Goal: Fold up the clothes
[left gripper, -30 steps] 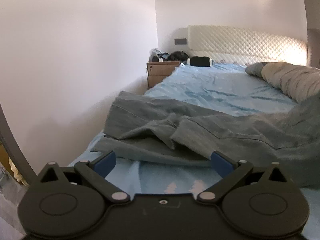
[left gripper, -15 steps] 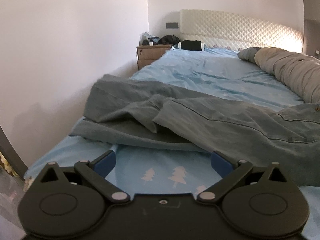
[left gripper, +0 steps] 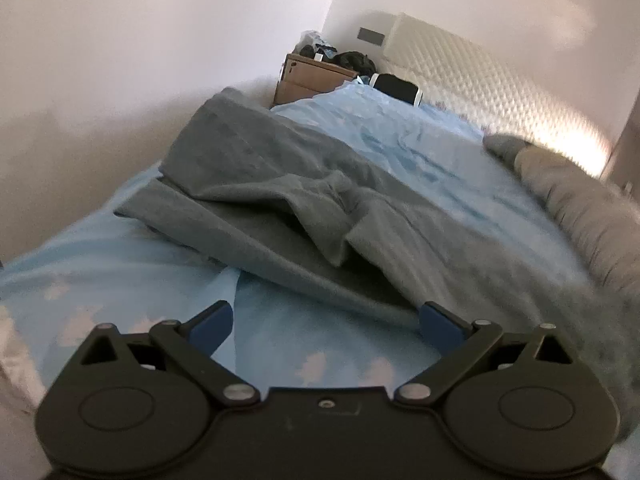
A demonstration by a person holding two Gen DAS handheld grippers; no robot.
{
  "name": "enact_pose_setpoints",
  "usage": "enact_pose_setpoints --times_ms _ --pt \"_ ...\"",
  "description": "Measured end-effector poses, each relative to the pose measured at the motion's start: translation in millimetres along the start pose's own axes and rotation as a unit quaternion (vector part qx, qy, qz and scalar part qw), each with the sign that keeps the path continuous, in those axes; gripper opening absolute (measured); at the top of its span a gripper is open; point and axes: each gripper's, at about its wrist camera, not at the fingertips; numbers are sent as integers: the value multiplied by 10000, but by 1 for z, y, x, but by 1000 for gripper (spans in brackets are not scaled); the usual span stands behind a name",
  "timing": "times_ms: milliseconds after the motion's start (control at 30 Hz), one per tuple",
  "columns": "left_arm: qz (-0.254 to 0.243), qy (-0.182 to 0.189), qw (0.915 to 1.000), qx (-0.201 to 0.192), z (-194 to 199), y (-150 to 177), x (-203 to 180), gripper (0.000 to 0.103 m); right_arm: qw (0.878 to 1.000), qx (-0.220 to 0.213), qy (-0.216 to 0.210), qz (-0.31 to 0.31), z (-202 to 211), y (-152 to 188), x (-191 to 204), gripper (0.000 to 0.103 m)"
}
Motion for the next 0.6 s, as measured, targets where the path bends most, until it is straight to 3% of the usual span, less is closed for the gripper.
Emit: enact_pose_setpoints --times_ms 100,167,333,433,600 --pt "493 309 9982 112 -10 -13 18 98 9963 382 -304 -708 -12 17 -4 66" --pt "891 471 9947 222 -18 -19 33 98 9932 637 -172 -955 -26 26 -4 66" --pt "2000 761 9757 479 -40 -28 79 98 9842 1078 -182 -1391 -58 41 -8 71" --pt "2525 898 9621 503 -53 -35 102 98 9777 1130 -330 -1740 -72 46 -12 72" --pt "2891 1036 9504 492 -75 -55 113 98 9637 1027 -341 -2440 -89 49 -22 74"
Point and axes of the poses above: each gripper's, at about its wrist camera, not at the fingertips, and z roughly against the way its jaws point, x to its left, y to its underside, and after that the axes turned 4 degrees about z, right-handed
